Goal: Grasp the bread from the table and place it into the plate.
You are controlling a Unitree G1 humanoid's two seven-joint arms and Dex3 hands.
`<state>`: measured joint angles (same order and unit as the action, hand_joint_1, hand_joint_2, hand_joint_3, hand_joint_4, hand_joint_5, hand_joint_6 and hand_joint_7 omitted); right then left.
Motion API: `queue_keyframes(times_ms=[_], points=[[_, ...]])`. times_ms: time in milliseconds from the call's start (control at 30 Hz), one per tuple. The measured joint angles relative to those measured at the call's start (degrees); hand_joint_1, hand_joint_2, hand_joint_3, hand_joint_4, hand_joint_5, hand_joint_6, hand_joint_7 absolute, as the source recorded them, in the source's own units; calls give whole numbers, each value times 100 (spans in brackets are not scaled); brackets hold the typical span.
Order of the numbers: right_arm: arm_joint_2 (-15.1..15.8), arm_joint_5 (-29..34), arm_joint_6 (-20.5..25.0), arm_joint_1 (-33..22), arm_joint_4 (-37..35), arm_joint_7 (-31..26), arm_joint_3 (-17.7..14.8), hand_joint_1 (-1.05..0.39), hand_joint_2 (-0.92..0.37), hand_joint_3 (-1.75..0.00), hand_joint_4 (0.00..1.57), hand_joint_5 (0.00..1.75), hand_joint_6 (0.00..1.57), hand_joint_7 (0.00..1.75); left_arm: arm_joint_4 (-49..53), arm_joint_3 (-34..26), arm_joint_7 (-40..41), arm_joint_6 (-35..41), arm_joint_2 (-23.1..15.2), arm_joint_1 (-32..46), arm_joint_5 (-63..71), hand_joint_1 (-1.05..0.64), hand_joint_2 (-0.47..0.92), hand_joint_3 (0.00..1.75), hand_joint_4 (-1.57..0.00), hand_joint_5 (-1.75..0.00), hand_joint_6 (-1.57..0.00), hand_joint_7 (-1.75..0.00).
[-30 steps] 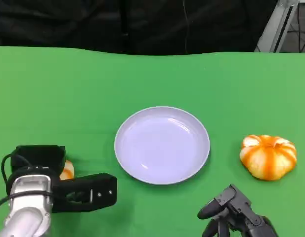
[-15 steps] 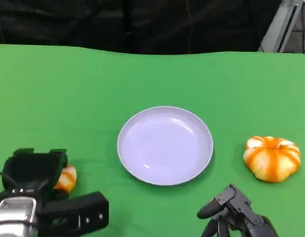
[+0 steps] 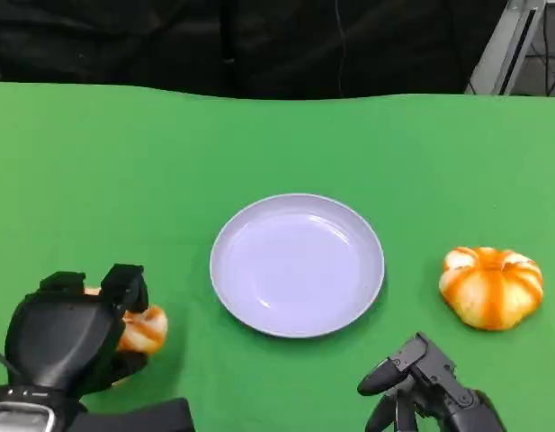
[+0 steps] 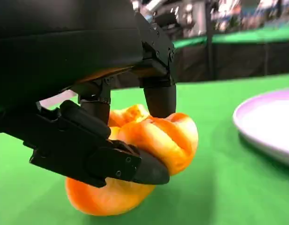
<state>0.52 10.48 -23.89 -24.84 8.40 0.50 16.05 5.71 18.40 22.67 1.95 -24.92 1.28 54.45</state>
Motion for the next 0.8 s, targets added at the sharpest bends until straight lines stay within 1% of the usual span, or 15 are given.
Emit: queue_keyframes(times_ms=[67, 100, 267, 500, 567, 600, 633, 700, 800], points=[[2, 0, 0, 9, 0, 0, -1, -4, -92, -118, 36, 175, 14, 175, 55, 2, 307, -257, 4, -30, -2, -27, 55, 100, -84, -175, -56, -175], [3, 0, 0, 9, -1, 0, -3, -4, -92, -118, 36, 175, 15, 175, 101, 6, 436, -370, 7, -72, 0, -28, 55, 102, -84, -175, -55, -175], [4, -1, 0, 1, -1, 0, -8, -3, -92, -118, 36, 175, 15, 175, 302, 46, 856, -785, 46, -402, 69, -32, 56, 106, -86, -175, -56, -175], [4, -4, 18, -26, 5, 0, -3, -4, -92, -118, 37, 175, 16, 175, 496, 277, 917, -904, 507, -1078, 144, -30, 55, 109, -88, -175, -58, -173], [3, -2, 30, -35, 8, 0, 5, -4, -92, -118, 37, 175, 15, 175, 631, 386, 916, -924, 654, -1330, 154, -30, 55, 107, -89, -175, -62, -161], [2, -2, 30, -36, 9, 1, 11, -4, -92, -118, 37, 175, 15, 175, 702, 423, 916, -938, 718, -1437, 154, -31, 52, 106, -89, -175, -68, -146], [-1, -1, 30, -41, 11, -2, 16, -4, -92, -118, 37, 175, 15, 175, 769, 465, 915, -951, 773, -1540, 157, -31, 51, 106, -89, -175, -72, -138], [-5, 3, 30, -52, 12, -11, 25, -4, -92, -118, 37, 175, 16, 175, 917, 552, 914, -945, 891, -1747, 173, -32, 50, 105, -90, -175, -75, -131], [-11, 34, 27, -68, 13, -43, 39, -4, -92, -118, 38, 175, 15, 175, 1075, 667, 912, -942, 1013, -1920, 183, -30, 48, 104, -90, -175, -77, -131]])
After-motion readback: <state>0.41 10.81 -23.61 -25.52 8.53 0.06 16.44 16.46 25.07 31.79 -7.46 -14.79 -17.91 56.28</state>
